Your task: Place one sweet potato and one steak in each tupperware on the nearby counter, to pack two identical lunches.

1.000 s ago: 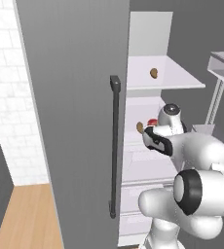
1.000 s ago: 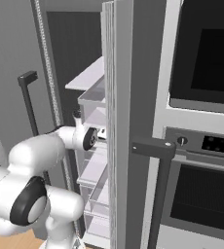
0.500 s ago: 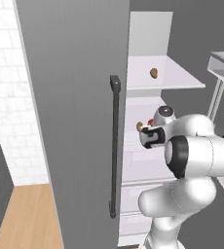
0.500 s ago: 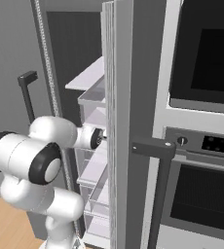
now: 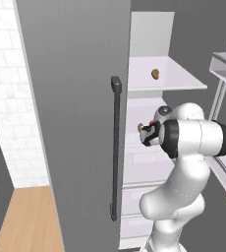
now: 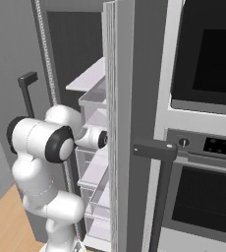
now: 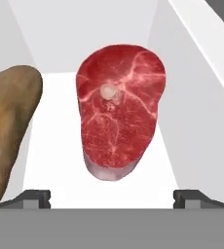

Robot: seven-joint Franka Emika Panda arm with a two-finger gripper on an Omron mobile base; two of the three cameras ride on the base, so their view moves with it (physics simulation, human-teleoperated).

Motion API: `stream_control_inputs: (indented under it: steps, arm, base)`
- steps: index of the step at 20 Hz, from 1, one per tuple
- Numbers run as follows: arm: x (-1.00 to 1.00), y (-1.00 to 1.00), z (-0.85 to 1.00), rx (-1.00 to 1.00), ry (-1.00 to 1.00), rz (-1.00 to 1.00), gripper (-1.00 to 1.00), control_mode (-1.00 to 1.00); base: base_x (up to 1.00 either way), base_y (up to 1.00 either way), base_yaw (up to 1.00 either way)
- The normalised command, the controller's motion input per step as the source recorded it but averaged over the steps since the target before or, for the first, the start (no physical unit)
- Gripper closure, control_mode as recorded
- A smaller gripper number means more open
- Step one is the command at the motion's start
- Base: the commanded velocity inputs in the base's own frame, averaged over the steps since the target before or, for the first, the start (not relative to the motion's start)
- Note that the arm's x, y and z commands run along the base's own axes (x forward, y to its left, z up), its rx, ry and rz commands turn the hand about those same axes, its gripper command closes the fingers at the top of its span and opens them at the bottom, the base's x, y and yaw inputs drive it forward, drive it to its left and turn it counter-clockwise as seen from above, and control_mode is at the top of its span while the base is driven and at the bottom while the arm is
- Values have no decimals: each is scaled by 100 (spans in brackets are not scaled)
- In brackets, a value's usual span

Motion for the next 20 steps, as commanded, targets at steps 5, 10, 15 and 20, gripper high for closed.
stream_control_inputs:
  steps: [5, 10, 15, 20]
  arm:
    - [49, -10, -20, 0, 0, 0, -100, -100]
    - [50, -12, -21, 0, 0, 0, -100, -100]
    - [21, -4, -60, 0, 1, 0, -100, -100]
    - [-19, 0, -75, 0, 3, 0, 100, -100]
  base:
    - [0, 0, 0]
    - [0, 0, 0]
    - [0, 0, 0]
    - [0, 0, 0]
